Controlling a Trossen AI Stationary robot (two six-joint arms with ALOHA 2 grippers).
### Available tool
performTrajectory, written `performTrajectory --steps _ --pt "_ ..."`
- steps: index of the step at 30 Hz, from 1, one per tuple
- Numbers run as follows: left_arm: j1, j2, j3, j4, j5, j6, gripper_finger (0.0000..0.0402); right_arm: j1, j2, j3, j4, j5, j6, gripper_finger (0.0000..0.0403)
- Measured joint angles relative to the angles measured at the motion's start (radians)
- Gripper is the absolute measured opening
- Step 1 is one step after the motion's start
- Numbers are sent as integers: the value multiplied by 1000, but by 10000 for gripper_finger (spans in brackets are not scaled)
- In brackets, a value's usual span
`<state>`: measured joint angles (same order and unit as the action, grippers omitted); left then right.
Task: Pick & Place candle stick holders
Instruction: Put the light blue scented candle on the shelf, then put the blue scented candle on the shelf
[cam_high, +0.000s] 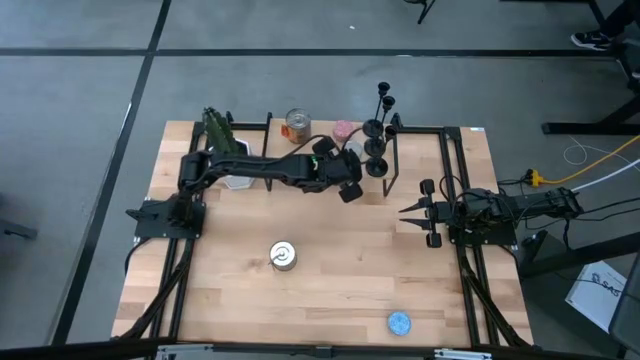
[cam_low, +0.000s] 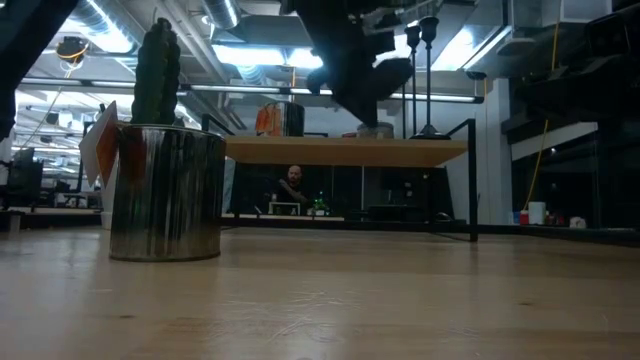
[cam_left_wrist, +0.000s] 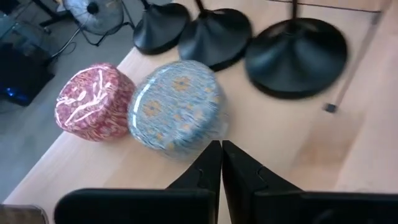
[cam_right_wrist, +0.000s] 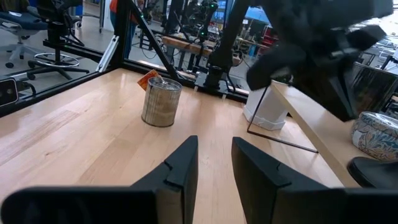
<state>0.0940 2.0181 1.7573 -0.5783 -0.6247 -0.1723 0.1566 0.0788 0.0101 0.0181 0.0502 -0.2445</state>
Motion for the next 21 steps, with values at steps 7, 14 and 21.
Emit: performTrajectory --steps 7,14,21 --pt "45 14 0 38 4 0 3 0 0 0 0 0 0 101" --pt "48 13 0 65 107 12 2 0 0 0 0 0 0 101" --pt "-31 -18 -1 38 149 45 2 0 0 0 0 0 0 101"
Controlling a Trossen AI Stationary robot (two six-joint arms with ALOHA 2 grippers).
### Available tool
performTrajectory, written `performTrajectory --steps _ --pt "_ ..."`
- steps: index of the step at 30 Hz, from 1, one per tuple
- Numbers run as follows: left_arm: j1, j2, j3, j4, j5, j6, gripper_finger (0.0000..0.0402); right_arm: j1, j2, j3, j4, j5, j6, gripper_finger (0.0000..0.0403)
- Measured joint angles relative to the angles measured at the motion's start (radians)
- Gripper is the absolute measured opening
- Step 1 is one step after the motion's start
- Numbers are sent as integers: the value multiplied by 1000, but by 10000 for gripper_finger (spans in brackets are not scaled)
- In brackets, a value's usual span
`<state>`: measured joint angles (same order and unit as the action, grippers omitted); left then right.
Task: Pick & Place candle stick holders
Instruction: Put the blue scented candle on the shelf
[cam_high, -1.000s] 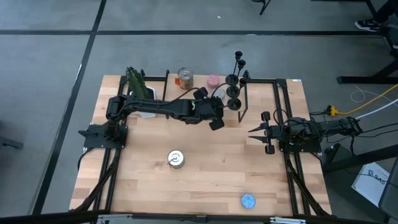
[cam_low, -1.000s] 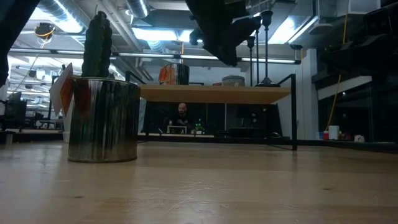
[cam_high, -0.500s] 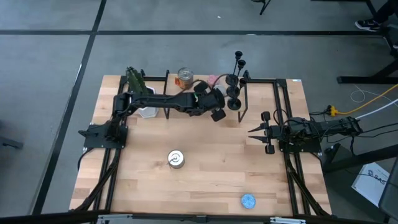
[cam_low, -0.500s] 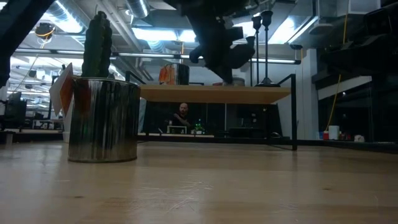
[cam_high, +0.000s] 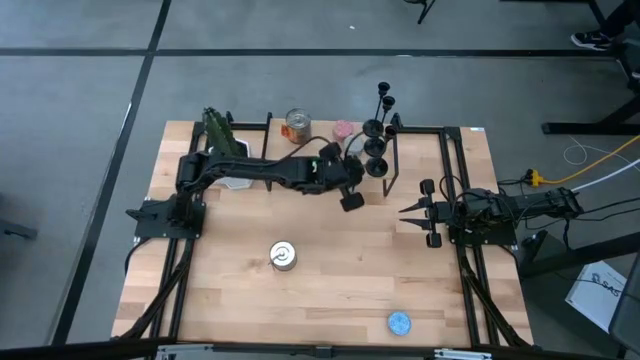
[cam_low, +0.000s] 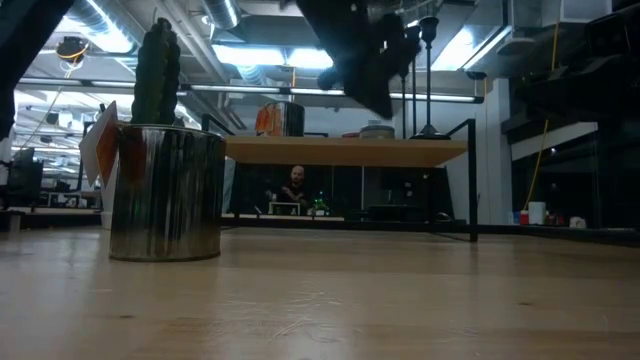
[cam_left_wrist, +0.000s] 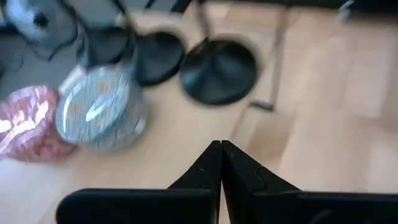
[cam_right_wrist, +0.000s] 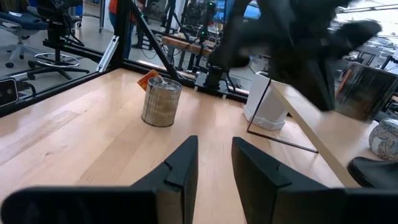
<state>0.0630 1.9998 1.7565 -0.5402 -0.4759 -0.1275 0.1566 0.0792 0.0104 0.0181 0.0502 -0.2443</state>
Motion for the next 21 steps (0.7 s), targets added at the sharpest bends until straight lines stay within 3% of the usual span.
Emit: performTrajectory --steps 5,14,21 --pt "-92 -37 1 -13 16 50 1 0 0 0 0 0 0 100" --pt "-276 -46 0 -2 251 158 8 0 0 0 0 -1 0 100" --pt "-374 -45 0 81 312 160 16 1 0 0 0 -1 0 100"
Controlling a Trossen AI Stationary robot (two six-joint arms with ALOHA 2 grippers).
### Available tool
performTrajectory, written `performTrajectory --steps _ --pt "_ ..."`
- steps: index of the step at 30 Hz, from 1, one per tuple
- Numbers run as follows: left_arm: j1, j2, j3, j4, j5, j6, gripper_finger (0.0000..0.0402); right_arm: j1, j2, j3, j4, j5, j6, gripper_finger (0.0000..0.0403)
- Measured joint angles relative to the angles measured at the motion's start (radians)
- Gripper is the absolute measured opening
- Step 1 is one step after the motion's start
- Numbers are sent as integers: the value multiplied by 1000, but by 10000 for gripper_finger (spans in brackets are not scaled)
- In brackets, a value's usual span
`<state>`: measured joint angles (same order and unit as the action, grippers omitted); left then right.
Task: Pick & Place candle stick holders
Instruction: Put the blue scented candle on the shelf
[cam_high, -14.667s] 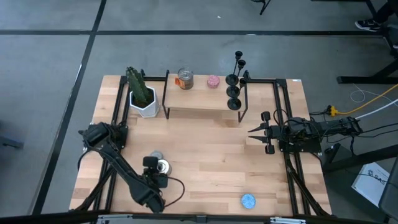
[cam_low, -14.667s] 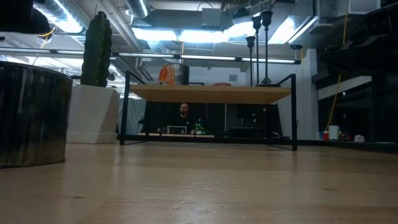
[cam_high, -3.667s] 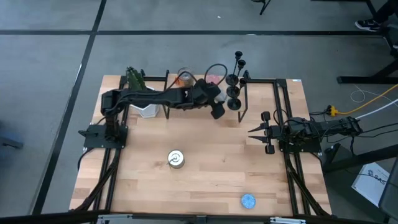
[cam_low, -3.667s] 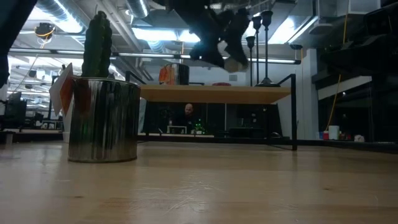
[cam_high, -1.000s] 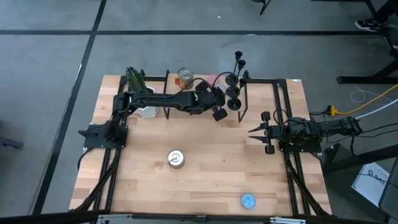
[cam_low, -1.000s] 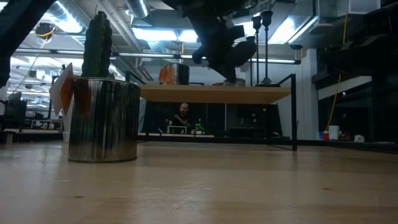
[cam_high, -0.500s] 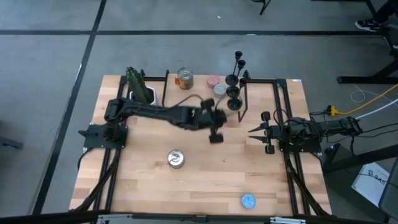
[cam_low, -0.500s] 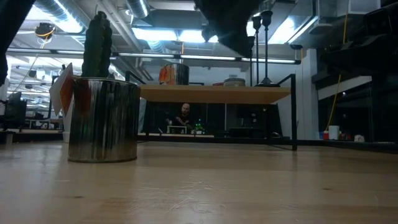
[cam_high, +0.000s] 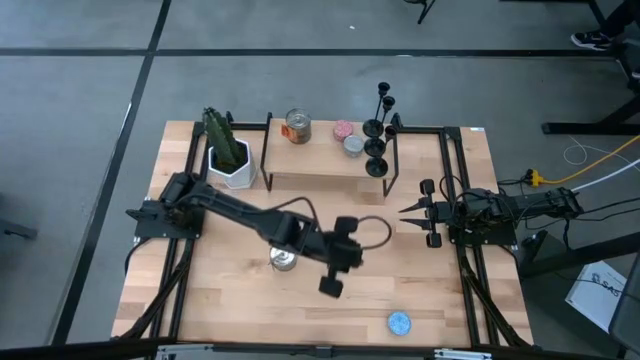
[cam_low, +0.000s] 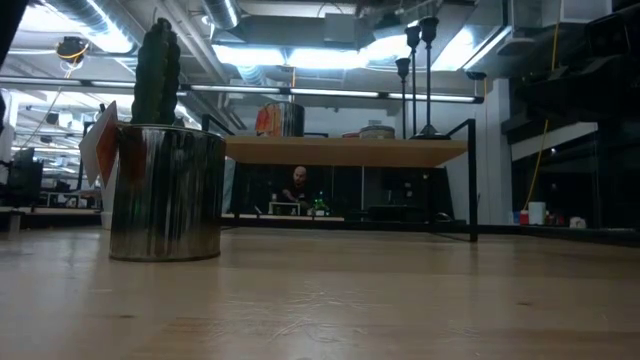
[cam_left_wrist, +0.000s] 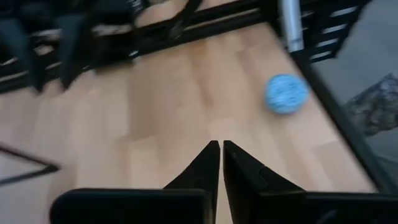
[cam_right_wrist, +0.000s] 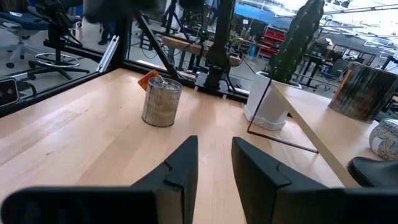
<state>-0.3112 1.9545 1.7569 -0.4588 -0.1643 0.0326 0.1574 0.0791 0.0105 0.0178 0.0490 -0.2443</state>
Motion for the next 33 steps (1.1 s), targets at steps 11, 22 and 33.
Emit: performTrajectory --steps 11,22,33 --pt "-110 69 0 126 23 26 117 0 0 0 0 1 0 100" --pt "-151 175 0 337 34 26 252 0 0 0 1 2 0 100" --pt "-166 252 0 518 31 -26 325 0 0 0 0 2 0 100"
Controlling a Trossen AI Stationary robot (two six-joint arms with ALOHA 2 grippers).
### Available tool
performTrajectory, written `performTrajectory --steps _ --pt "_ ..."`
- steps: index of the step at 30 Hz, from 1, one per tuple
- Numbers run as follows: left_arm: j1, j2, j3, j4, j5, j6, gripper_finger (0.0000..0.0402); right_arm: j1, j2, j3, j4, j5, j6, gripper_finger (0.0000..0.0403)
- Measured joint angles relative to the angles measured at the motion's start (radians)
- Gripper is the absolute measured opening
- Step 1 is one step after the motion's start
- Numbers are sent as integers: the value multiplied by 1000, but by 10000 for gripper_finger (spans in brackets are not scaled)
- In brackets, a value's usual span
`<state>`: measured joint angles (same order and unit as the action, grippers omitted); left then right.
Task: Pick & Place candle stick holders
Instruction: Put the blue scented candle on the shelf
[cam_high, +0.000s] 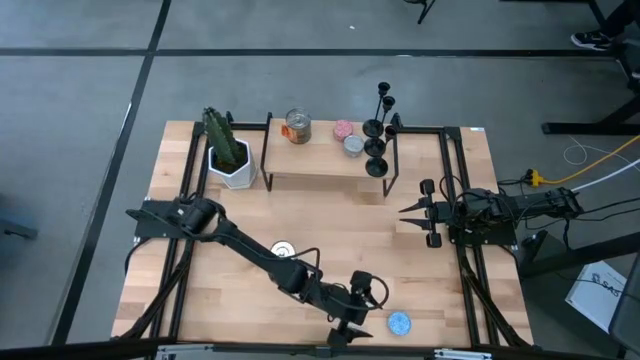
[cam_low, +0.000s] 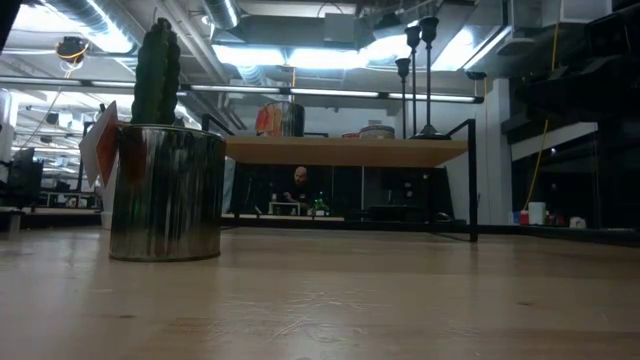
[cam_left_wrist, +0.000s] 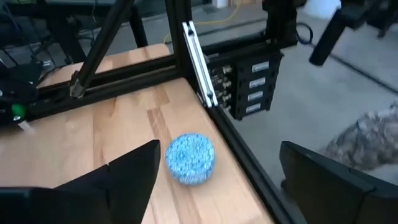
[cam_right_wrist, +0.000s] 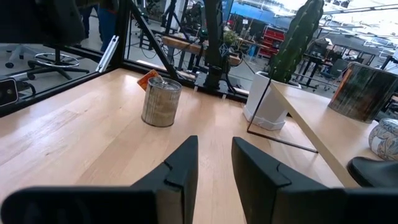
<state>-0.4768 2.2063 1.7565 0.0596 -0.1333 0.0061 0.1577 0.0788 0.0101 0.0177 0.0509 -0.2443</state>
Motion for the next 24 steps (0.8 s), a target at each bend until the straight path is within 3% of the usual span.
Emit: performTrajectory --steps 13,18,24 --pt "0 41 0 54 -61 -87 378 0 0 0 0 -2 0 101" --pt "4 -5 0 -37 -84 -86 367 0 0 0 1 -2 0 101" --pt "19 -78 0 -211 -192 16 333 0 0 0 0 -2 0 101"
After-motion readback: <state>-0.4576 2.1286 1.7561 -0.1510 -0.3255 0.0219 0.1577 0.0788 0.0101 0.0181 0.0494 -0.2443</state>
